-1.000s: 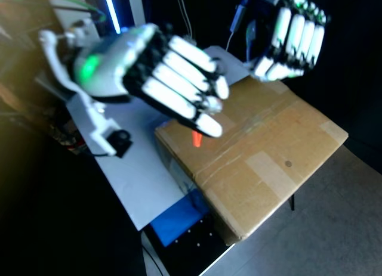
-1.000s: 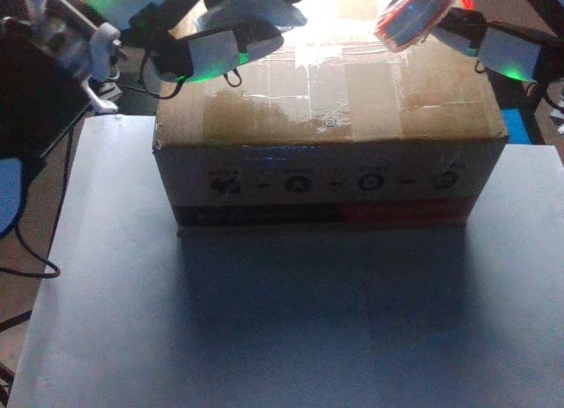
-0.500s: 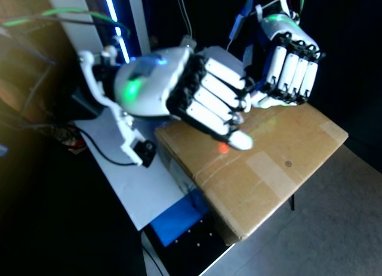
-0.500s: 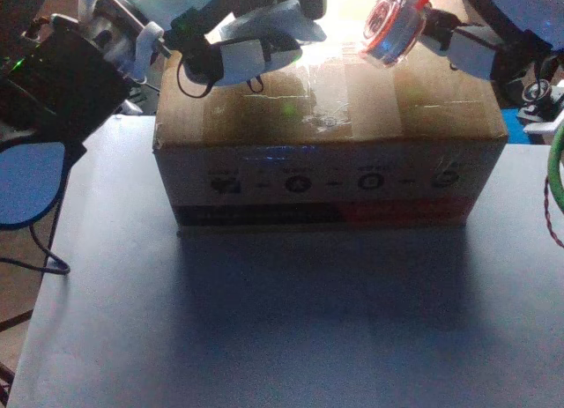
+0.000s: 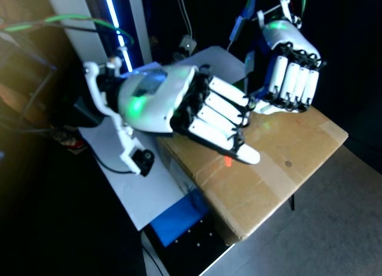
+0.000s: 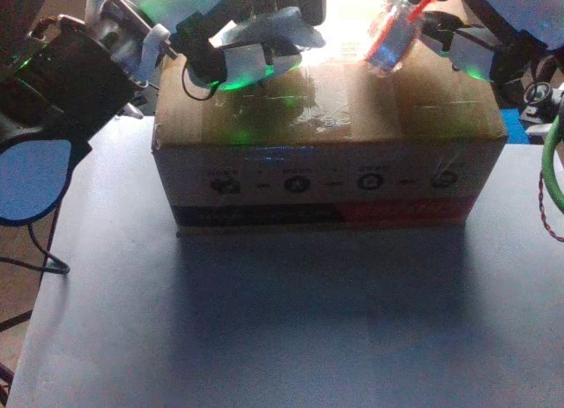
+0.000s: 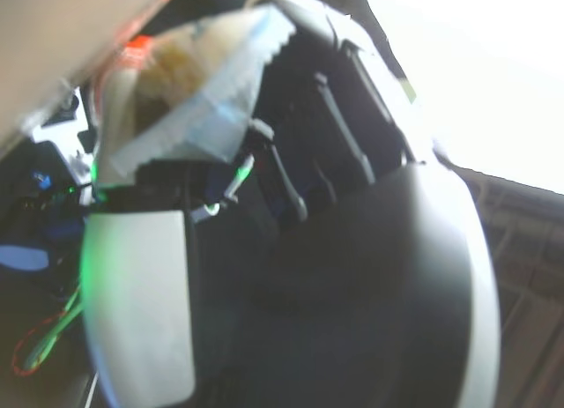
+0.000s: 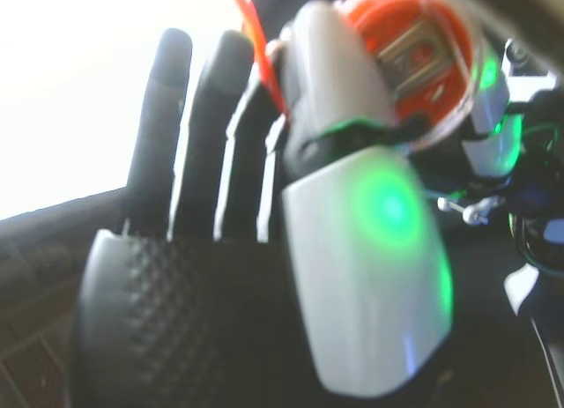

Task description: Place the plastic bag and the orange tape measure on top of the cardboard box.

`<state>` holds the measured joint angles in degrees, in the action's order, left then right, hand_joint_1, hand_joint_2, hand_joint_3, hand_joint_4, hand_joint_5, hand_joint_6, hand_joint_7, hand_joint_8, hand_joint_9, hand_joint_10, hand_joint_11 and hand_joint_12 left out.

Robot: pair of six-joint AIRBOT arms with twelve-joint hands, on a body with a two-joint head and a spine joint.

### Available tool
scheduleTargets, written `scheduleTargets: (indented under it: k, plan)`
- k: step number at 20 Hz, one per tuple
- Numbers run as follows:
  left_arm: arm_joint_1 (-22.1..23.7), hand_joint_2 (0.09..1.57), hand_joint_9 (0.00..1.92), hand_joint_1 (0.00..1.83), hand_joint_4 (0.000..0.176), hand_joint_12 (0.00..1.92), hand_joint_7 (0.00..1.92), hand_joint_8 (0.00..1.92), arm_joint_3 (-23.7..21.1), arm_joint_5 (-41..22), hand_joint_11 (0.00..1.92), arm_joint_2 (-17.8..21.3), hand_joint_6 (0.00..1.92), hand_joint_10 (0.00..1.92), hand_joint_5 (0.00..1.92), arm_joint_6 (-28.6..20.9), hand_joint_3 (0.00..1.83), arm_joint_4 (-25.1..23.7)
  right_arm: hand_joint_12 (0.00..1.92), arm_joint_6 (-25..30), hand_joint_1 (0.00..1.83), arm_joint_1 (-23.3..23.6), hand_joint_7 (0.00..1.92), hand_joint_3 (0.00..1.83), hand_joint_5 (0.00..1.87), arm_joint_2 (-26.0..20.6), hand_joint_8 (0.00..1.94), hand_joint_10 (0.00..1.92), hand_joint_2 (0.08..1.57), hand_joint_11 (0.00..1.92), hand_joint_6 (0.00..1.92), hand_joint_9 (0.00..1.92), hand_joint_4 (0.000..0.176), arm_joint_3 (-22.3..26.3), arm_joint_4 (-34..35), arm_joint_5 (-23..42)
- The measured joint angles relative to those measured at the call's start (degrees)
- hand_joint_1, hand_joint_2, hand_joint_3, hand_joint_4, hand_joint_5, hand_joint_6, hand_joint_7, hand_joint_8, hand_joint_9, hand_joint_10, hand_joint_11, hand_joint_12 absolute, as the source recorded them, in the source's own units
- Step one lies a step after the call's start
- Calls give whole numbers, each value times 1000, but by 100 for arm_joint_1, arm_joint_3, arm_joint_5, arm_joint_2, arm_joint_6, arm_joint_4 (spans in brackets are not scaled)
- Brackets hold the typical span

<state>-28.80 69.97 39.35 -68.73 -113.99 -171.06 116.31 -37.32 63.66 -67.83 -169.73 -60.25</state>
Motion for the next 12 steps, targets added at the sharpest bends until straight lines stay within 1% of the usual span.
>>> scheduleTargets:
  k: [1, 2, 3, 4, 5, 6, 7, 8, 9, 10, 11, 12]
  plan:
    - [0, 1189, 526, 1088, 0, 1875, 636, 830, 0, -9, 414, 0, 1220, 1312, 821, 0, 0, -7, 1826, 0, 1220, 0, 871, 1, 708, 0, 1428, 1537, 1215, 618, 1146, 689, 0, 0, -2, -2]
    - [0, 1192, 503, 1076, 0, 1879, 611, 845, 0, -15, 410, 0, 1229, 1333, 816, 0, 0, -7, 1785, 0, 1312, 0, 896, 0, 645, 0, 1220, 1493, 1153, 615, 921, 688, 0, 2, -4, -7]
    - [0, 1190, 504, 1081, 0, 1876, 597, 888, 0, -9, 429, 0, 1227, 1363, 818, 0, 0, -4, 1773, -2, 1177, 0, 663, 0, 634, -2, 1205, 1490, 1033, 576, 781, 637, 0, 0, 0, -4]
    - [0, 1182, 502, 1086, 0, 1872, 585, 887, 0, -7, 430, 0, 1204, 1355, 833, 0, 0, -4, 1786, 0, 1139, 0, 597, 0, 609, -2, 1182, 1500, 1025, 551, 717, 586, 0, 2, -2, -2]
    - [0, 1072, 502, 1113, 0, 1833, 582, 835, 0, -7, 423, 0, 588, 1298, 692, 0, 0, -7, 1756, 0, 1121, 0, 545, 0, 574, -2, 1025, 1403, 1021, 499, 650, 536, 0, 2, -2, -7]
    - [0, 1065, 488, 1106, 0, 1841, 575, 826, 0, -7, 408, 0, 525, 1310, 705, 0, 0, -7, 1727, 0, 1124, 0, 541, 0, 566, -2, 956, 1348, 1011, 476, 609, 527, 0, 2, -2, -17]
    - [0, 1060, 470, 1098, 0, 1833, 563, 817, 0, -4, 388, 0, 505, 1304, 709, 0, 0, -4, 1714, 0, 1113, 0, 515, 0, 543, -2, 881, 1310, 1009, 419, 565, 489, 0, 2, -2, -17]
    - [0, 1044, 459, 1097, 0, 1812, 536, 801, -2, -4, 411, 2, 464, 1310, 688, 0, 0, -4, 1718, 0, 1119, 0, 472, 0, 501, -2, 857, 1269, 991, 327, 520, 419, 0, 2, -4, -20]
    - [-4, 1031, 433, 1097, 0, 1829, 509, 845, -15, -4, 395, 2, 403, 1352, 686, 0, 0, 0, 1746, 0, 1125, 0, 434, 0, 477, -9, 839, 1265, 981, 258, 500, 366, 0, 4, -4, -22]
    - [-13, 1022, 427, 1097, 0, 1812, 496, 825, -28, 9, 405, 4, 384, 1334, 683, -2, 0, -7, 1754, 0, 1122, 0, 427, 0, 473, -35, 812, 1272, 973, 248, 479, 350, 0, 37, 2, -22]
    - [-28, 999, 404, 1086, 0, 1787, 482, 737, -66, 13, 401, 37, 321, 1305, 662, -15, 0, -13, 1722, 2, 1128, 0, 433, 0, 487, -72, 730, 1224, 959, 251, 387, 345, 0, 74, -15, -28]
    - [-57, 999, 281, 1094, 0, 1808, 433, 595, -66, 44, 250, 42, 219, 1241, 622, -138, 0, -15, 1729, 2, 1113, 2, 438, 0, 498, -98, 702, 1229, 946, 247, 328, 340, 0, 79, -26, -61]
